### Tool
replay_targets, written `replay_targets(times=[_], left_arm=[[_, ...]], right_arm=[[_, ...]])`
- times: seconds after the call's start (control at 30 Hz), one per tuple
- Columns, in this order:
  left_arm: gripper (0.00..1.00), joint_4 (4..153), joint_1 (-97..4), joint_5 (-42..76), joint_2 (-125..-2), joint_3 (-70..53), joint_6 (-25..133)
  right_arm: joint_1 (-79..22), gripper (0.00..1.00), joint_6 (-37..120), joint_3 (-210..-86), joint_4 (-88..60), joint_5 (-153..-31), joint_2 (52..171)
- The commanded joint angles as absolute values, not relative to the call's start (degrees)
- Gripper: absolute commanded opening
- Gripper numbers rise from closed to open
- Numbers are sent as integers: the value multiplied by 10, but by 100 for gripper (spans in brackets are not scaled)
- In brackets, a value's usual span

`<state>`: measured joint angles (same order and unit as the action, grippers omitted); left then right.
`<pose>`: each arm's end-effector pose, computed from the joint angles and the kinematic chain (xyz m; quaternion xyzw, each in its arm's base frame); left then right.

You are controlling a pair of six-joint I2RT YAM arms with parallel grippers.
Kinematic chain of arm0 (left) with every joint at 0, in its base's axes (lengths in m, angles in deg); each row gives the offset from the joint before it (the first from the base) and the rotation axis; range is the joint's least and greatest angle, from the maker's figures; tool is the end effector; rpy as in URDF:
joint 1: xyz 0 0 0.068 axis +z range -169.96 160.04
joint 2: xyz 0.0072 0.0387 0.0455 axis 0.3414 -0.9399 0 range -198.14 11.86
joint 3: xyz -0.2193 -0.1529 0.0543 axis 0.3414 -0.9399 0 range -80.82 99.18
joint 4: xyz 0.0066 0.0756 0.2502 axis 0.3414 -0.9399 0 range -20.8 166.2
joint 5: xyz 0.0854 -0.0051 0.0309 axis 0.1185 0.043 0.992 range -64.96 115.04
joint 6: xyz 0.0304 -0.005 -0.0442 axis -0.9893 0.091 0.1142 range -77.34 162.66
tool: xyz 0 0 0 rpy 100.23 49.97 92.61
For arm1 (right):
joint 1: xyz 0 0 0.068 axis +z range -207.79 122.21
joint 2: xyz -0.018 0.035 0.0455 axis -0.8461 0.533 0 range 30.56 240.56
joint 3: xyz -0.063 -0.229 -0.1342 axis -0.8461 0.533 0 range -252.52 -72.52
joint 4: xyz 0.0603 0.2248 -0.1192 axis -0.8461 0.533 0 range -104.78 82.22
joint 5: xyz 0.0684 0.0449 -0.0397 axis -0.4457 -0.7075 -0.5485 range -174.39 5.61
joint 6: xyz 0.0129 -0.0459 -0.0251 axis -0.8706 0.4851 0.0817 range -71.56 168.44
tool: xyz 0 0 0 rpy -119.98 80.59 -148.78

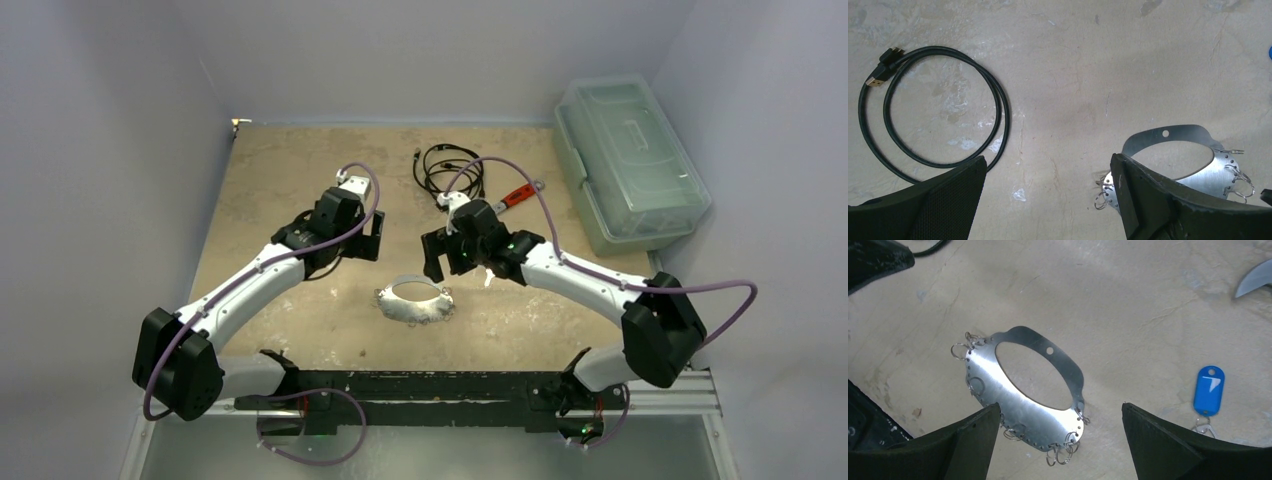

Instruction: Put the keys on the keyring

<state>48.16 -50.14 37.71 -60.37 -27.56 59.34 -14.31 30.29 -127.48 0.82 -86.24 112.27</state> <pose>0.2328 -0.1265 0.2625 0.0685 0.9231 -0.0506 0.3750 0.2233 0.2133 0.2442 -0.2069 0.8910 0.2195 0.3393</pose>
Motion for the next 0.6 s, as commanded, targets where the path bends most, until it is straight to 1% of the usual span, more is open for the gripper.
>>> replay_targets(times=[0.0, 0.13, 0.3, 0.57], left_arm=[[94, 479, -506, 408, -602, -257, 586], [93, 468, -506, 449, -602, -251, 593], [93, 454, -507, 529, -599, -244, 614], [93, 444, -519, 568, -604, -237, 624]], right_arm=[[-120, 93, 329, -1292, -16, -892, 1147], [-94, 88, 327, -1303, -38, -897, 1177], [-76, 84, 328, -1309, -67, -897, 1207], [-51, 74, 305, -1318, -69, -870, 1216]])
